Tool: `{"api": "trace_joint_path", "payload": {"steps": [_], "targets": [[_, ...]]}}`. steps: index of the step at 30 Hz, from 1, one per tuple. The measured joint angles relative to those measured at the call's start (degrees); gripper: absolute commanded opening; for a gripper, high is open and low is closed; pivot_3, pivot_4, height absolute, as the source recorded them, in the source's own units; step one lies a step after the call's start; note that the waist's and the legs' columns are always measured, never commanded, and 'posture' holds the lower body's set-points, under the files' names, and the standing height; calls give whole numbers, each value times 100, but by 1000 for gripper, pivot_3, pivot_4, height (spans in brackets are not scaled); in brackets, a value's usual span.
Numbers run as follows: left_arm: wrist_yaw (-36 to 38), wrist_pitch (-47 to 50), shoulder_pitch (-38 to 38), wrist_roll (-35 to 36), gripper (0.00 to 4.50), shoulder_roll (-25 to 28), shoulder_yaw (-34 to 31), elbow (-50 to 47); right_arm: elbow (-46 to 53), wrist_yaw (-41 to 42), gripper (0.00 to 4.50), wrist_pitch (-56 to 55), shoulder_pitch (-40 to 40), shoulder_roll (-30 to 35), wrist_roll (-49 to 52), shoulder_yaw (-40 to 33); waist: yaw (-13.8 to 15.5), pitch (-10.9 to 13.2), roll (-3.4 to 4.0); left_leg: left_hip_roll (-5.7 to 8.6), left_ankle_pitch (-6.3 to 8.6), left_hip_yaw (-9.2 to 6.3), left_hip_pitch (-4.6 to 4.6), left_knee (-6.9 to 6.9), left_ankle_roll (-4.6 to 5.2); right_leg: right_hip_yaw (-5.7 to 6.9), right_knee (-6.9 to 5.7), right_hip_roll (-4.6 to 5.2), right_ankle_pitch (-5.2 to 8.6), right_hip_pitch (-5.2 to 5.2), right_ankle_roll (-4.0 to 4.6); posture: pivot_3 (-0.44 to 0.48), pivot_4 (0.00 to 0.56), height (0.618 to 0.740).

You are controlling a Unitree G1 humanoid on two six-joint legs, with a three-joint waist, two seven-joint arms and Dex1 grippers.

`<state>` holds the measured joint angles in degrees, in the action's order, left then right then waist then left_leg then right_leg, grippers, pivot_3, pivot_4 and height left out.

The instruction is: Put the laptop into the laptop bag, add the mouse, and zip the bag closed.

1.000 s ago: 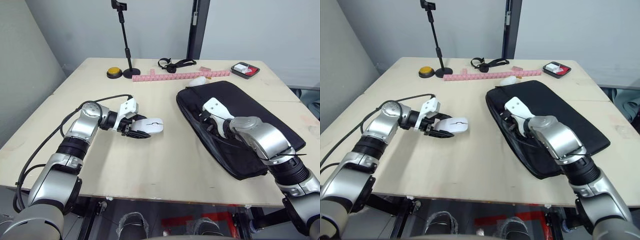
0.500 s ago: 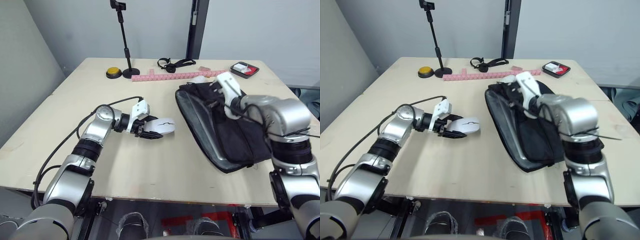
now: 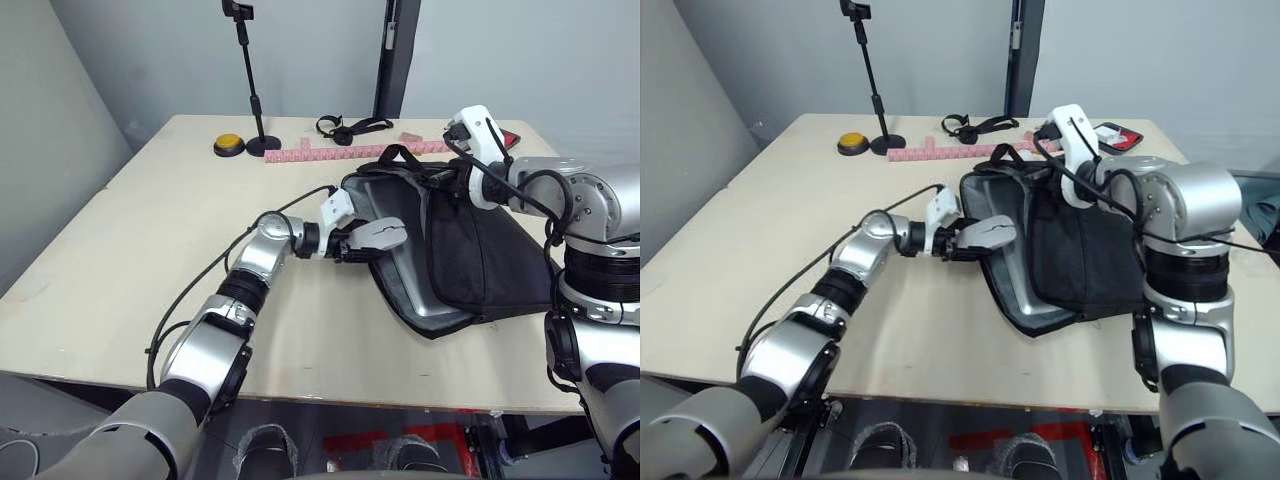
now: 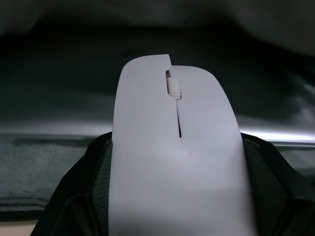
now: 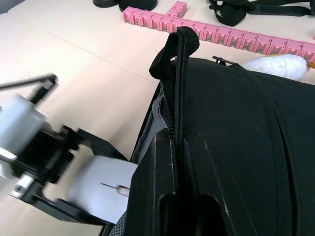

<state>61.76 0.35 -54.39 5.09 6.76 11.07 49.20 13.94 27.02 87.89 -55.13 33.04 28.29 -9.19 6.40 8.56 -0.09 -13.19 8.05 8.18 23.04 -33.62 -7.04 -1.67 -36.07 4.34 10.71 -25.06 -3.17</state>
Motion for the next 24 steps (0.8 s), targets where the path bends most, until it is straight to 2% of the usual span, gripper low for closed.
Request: {"api": "trace_joint_path", "payload": {"steps": [5,9,16,24], "targets": [[-478,-549,-383,-186,2865,-311,-25,881,2,-36,18,14,0,-11,60,0,0,0,0,-1,0,0,-1,1,0,0,0,-2,-1,0,-2,0,150,739],[-726,-743,-582,-111,2865,-655,-351,1462,16,-109,18,71,0,-16,75,-9,29,1,-1,1,0,0,0,0,1,-1,0,-1,-1,0,-2,0,150,739],[-788,-960,-864,-130,2865,-984,-499,1998,48,-253,18,222,-4,-100,144,-116,54,1,-1,1,0,0,0,0,1,-1,0,0,-1,1,-2,0,150,739],[-1376,-926,-1172,-138,2865,-1463,-776,2367,215,-394,18,359,-63,-263,164,-163,50,1,-1,0,0,-1,-1,0,0,0,-1,-1,-2,0,-3,0,150,739]]}}
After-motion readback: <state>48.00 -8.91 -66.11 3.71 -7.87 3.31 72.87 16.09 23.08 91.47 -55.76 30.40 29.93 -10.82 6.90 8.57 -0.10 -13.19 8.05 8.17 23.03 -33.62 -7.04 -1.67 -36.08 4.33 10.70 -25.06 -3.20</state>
